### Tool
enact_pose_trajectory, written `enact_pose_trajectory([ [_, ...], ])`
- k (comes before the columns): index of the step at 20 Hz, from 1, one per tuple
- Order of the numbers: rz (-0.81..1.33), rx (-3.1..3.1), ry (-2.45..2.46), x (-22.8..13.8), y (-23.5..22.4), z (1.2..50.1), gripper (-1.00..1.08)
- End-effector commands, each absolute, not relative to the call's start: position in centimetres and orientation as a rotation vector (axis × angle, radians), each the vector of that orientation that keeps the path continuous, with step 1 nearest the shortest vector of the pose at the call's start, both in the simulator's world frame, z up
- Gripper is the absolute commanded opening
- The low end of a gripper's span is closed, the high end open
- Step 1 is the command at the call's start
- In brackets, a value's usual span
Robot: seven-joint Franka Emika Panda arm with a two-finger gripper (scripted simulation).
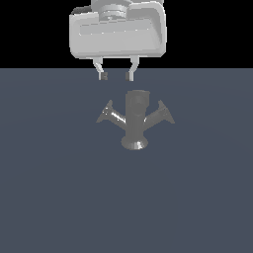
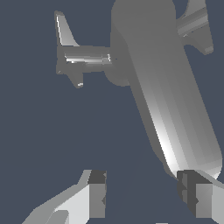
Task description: Turn on the faucet by rotating a designated handle.
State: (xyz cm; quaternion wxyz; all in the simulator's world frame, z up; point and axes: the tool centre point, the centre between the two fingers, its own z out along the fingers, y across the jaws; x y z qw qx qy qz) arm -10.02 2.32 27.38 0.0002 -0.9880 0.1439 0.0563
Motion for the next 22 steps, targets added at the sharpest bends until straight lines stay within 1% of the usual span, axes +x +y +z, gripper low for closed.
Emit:
enact_pose_trajectory([
  [1, 0.135, -3.187, 0.316, -8.4, 7.4, 24.5, 0.04],
  [2, 0.124, -3.19, 0.372, -7.5, 6.0, 23.2, 0.06],
  [3, 0.067, -3.192, 0.462, -5.6, 4.2, 22.8, -0.1],
  [4, 0.017, -3.186, 0.443, -3.8, 4.4, 22.6, -0.1],
  [5, 0.005, -3.231, 0.375, -3.2, 5.0, 21.3, -0.19],
  [6, 0.026, -3.257, 0.307, -3.9, 6.5, 18.9, 0.11],
  [7, 0.015, -3.264, 0.183, -1.9, 4.7, 19.3, -0.32],
  [8, 0.1, -3.287, 0.314, -5.4, 5.8, 18.0, 0.14],
  [9, 0.164, -3.299, 0.413, -4.9, 2.9, 16.1, 0.14],
  [10, 0.074, -3.338, 0.357, -1.6, 2.7, 17.6, 0.25],
  [11, 0.199, -3.365, 0.251, -7.7, 4.9, 17.1, -0.38],
  [12, 0.301, -3.381, 0.163, -7.3, 7.5, 13.4, -0.38],
  [13, 0.268, -3.345, 0.322, -2.9, 9.9, 11.7, 0.54],
  [14, 0.234, -3.302, 0.477, -4.0, 5.5, 13.0, 0.54],
  [15, 0.13, -3.245, 0.578, 4.2, 7.9, 12.4, -0.86],
  [16, 0.029, -3.182, 0.674, 2.4, 4.6, 15.4, -0.86],
  [17, 0.075, -3.137, 0.823, -3.3, 3.0, 15.3, -0.56],
  [18, 0.121, -3.084, 0.968, -3.4, -2.9, 14.0, -0.56],
  [19, -0.012, -3.132, 0.893, 5.5, -9.2, 16.0, -0.55],
  [20, -0.147, -3.172, 0.815, 4.1, -8.3, 18.9, -0.55],
  [21, -0.208, -3.185, 0.84, 3.9, -6.9, 19.2, -0.12],
  [22, -0.275, -3.175, 0.896, 5.1, -7.7, 19.6, -0.3],
])
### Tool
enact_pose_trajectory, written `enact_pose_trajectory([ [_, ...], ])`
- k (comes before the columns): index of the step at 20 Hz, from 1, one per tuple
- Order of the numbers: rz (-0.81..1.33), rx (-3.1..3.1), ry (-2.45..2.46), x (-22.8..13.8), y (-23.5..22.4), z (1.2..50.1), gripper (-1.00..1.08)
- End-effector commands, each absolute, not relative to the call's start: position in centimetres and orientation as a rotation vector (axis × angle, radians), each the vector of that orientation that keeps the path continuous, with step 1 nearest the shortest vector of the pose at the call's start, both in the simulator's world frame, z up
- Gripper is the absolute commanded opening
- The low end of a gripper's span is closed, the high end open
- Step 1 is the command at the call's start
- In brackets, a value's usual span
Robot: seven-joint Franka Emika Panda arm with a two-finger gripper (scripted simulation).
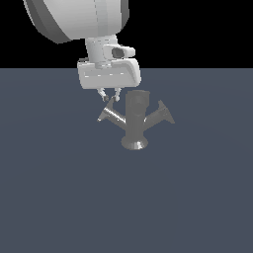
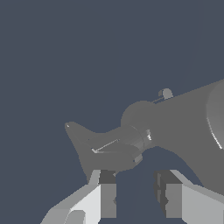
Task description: Turn on the faucet by rotating a designated handle.
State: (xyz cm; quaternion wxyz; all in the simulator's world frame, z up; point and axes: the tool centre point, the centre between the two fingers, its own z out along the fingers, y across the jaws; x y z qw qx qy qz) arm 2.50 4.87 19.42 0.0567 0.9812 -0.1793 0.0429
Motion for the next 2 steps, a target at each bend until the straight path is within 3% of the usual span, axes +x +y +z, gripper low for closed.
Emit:
enact_pose_trajectory([
  [1, 0.29, 2.843, -0.898, 6.2, -8.3, 19.6, -0.56],
  [2, 0.335, 2.844, -0.854, 7.2, -7.8, 19.8, -0.54],
])
